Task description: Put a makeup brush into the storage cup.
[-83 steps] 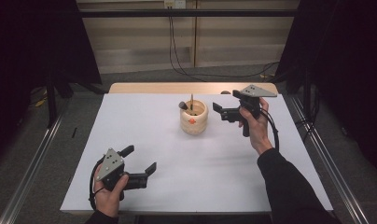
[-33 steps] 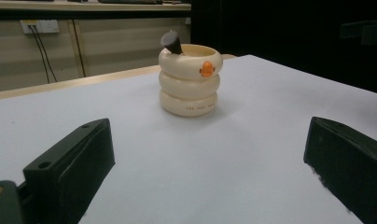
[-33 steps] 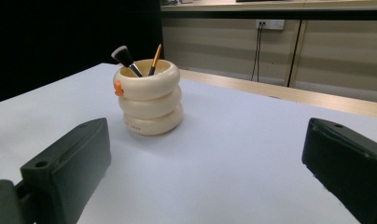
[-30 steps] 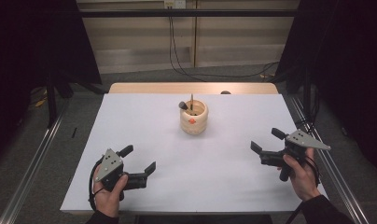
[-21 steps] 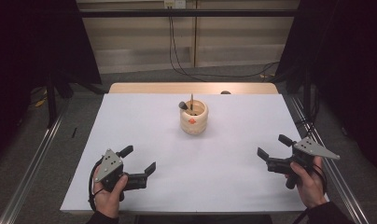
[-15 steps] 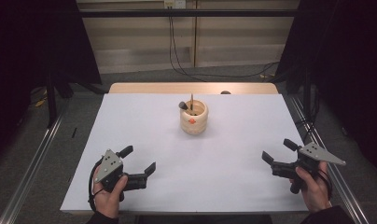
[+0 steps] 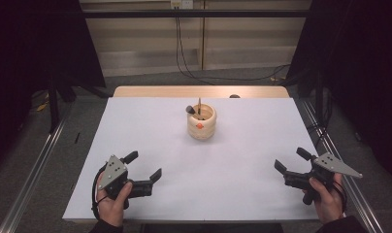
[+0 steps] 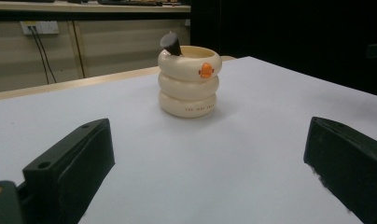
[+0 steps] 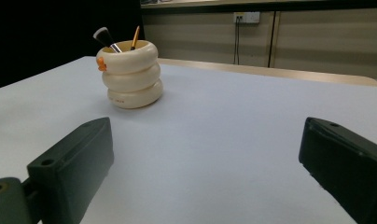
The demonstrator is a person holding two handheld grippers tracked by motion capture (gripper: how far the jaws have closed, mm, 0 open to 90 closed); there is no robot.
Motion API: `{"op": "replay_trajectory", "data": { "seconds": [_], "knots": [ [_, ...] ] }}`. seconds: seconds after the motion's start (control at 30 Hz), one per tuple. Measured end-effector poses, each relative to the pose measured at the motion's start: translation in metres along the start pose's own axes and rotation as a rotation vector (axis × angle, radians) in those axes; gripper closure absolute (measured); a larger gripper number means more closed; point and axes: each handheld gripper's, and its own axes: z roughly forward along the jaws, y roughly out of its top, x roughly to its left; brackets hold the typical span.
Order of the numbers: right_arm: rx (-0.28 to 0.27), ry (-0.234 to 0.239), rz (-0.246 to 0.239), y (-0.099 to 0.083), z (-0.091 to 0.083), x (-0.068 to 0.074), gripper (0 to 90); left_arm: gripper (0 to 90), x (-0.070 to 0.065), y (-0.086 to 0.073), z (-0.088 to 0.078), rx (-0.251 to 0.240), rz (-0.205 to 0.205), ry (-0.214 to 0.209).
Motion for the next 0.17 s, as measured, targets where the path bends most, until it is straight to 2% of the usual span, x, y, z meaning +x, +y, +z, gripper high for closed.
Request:
{"op": "replay_trajectory", "data": {
  "seconds": [0.07, 0.17],
  "knots": [
    [0.005, 0.007, -0.001, -0.0001, 0.0001, -0.0010, 2.1, 1.5, 0.0004, -0.0001, 0.0002, -0.001, -0.003, -0.008],
    [-0.003, 0.010, 0.012, 0.0004, 0.0002, -0.0014, 2.1, 1.5, 0.0004, 0.0000, -0.0005, -0.003, -0.008, 0.006]
  ]
}}
